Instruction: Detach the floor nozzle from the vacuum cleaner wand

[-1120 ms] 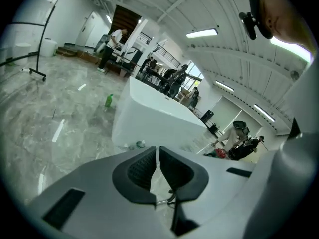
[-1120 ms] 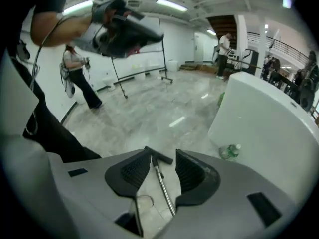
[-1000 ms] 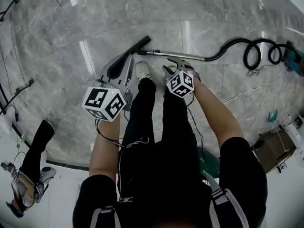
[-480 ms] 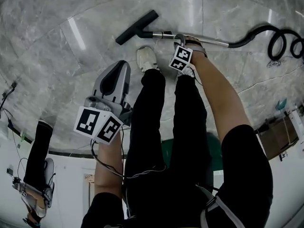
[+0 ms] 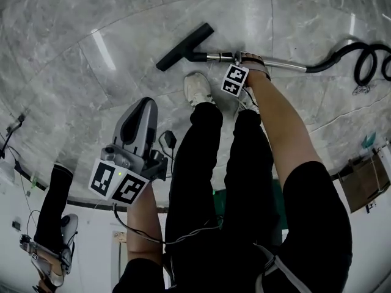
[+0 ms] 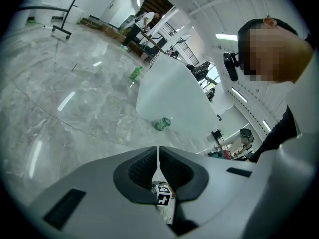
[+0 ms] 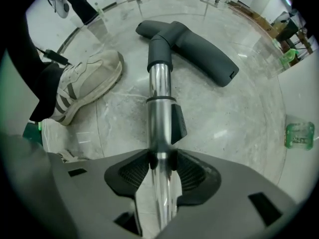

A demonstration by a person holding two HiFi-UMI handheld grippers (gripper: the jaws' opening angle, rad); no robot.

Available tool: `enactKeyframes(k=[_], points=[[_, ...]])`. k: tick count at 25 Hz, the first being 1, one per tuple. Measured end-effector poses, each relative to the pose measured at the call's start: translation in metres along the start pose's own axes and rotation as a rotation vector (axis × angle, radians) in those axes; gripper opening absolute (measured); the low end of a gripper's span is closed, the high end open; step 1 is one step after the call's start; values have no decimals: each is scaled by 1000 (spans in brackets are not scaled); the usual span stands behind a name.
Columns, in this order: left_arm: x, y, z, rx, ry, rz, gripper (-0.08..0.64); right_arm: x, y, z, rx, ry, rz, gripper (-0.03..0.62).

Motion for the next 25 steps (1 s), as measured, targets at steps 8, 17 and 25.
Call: enactKeyframes(k=[8,17,25], points=[[-2,-13,18,44,14,-18,11,15,-2,-1,-2,9,4,160],[-4,-42,73,54,6,-65,11,-115,-26,15,76,-92,203,166],[-4,9,192,97,-146,-20,12,-350,-115,59,288,-260,552,166]])
Point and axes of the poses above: the fingertips, and each gripper's own axes: x forward along the fingers, z to its right, y out of its top, the point moved 10 cm from there along -x, backward along the fingers, and after that the axes turned 7 degrees about y, right-handed, at the moved point
